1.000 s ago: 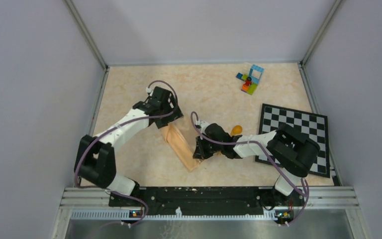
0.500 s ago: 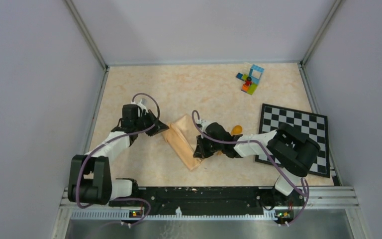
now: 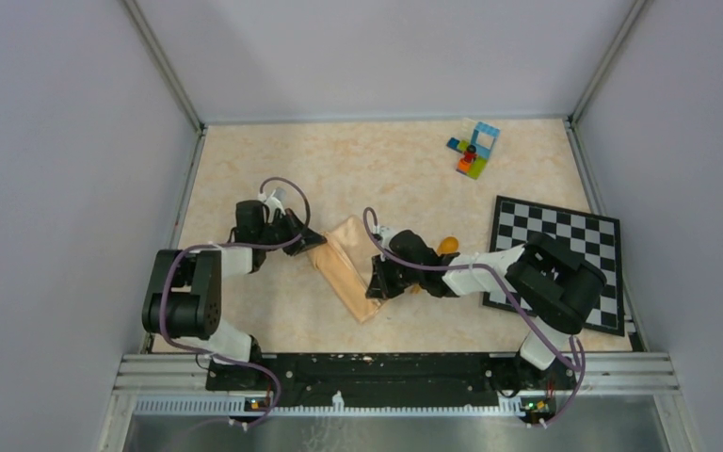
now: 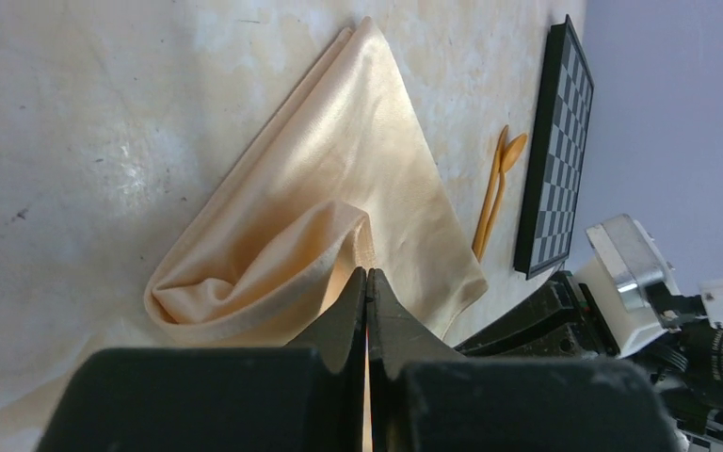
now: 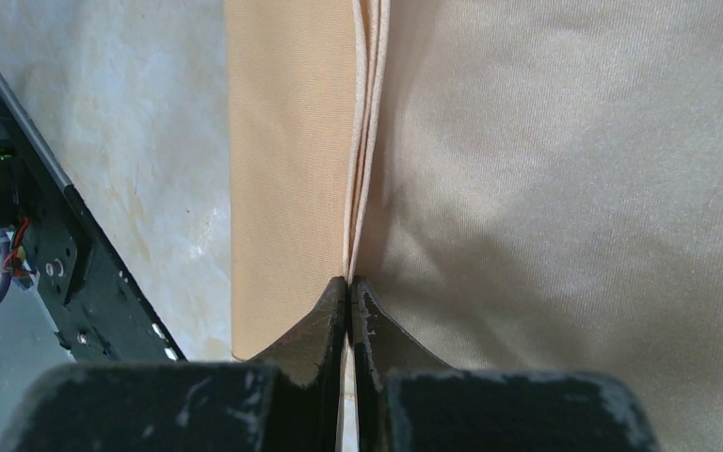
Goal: Fold the napkin into a case and place the utensils inside
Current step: Smooth out the lower triangle-folded napkin at the center of the board.
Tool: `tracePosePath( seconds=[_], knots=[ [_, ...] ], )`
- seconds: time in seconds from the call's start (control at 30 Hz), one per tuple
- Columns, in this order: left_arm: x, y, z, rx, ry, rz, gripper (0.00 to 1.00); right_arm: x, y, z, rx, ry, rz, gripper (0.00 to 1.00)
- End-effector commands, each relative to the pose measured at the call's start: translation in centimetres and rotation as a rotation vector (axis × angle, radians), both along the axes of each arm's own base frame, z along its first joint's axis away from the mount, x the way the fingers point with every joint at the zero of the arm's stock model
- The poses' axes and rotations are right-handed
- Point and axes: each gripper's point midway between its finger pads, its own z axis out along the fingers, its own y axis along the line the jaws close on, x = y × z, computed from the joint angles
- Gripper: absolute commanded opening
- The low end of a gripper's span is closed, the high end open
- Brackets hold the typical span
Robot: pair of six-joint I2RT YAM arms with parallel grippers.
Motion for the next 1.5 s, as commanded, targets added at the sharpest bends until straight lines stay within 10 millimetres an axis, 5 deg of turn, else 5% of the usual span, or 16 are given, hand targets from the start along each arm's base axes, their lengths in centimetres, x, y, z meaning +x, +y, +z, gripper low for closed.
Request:
tracePosePath(
  seconds=[0.0, 0.33, 0.43, 0.57, 0.73, 1.13, 1.47],
  knots=[
    [1.2, 0.2, -0.5, -0.003, -0.067, -0.006, 0.0, 1.7, 1.2, 1.8, 0.022, -0.056, 0.01, 0.02],
    [1.4, 0.4, -2.3, -0.015, -0.032, -0.008, 0.0, 5.4, 3.3, 7.5, 0.059, -0.187, -0.007, 0.42],
    [1.3, 0.5, -2.8, -0.011, -0.018, -0.005, 0.0, 6.3, 6.7, 8.8, 0.175, -0.147, 0.064, 0.41],
    [1.2, 0.8, -3.4, -0.001, 0.01, 0.01, 0.0, 5.2, 11.9, 10.1, 0.368, -0.03, 0.274, 0.28],
    [1.1, 1.0, -4.2, 0.005, 0.045, 0.021, 0.0, 5.3, 14.6, 8.5, 0.442, 0.073, 0.341, 0.19],
    [0.6, 1.1, -6.1, 0.017, 0.101, 0.024, 0.0, 5.4, 13.8, 1.5, 0.34, 0.198, 0.291, 0.13],
    [0.5, 1.3, -7.3, 0.03, 0.138, 0.027, 0.0, 0.4, 8.8, -0.8, 0.308, 0.339, 0.266, 0.14]
  ],
)
